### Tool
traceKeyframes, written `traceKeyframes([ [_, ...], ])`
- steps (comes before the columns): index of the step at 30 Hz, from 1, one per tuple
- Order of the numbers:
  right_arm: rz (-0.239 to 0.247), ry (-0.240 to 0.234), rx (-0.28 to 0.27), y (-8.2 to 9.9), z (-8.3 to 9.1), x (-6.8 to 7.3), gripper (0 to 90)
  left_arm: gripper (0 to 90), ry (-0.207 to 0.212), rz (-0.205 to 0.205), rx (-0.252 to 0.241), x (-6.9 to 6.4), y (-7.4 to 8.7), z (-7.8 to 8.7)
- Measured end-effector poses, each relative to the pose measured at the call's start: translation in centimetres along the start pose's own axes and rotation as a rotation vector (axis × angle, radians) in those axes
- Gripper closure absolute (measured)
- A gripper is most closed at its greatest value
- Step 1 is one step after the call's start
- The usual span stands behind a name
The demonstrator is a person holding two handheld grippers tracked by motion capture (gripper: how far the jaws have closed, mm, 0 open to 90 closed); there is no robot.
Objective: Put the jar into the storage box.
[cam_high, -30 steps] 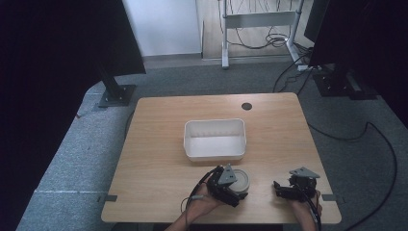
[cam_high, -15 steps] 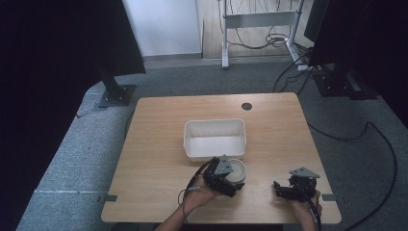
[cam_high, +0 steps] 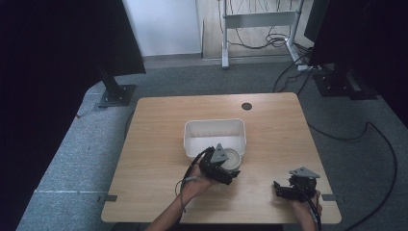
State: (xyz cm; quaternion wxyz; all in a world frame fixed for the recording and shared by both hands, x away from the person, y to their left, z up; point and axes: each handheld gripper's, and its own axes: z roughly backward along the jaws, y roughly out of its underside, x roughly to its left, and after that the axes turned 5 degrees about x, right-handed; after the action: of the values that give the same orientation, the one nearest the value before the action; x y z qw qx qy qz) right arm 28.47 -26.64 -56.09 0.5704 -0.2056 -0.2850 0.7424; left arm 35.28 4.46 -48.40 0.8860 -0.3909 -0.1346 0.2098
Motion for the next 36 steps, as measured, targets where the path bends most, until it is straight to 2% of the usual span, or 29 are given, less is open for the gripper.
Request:
traceKeyframes([
  [12, 0.001, 0.000, 0.000, 0.0, 0.0, 0.0, 3.2, 10.2, -0.053, 0.064, -0.016, 2.0, -0.4, -0.3],
  [36, 0.001, 0.000, -0.001, 0.0, 0.0, 0.0, 3.2, 10.2, -0.142, 0.129, -0.021, 4.9, -1.7, -2.0],
])
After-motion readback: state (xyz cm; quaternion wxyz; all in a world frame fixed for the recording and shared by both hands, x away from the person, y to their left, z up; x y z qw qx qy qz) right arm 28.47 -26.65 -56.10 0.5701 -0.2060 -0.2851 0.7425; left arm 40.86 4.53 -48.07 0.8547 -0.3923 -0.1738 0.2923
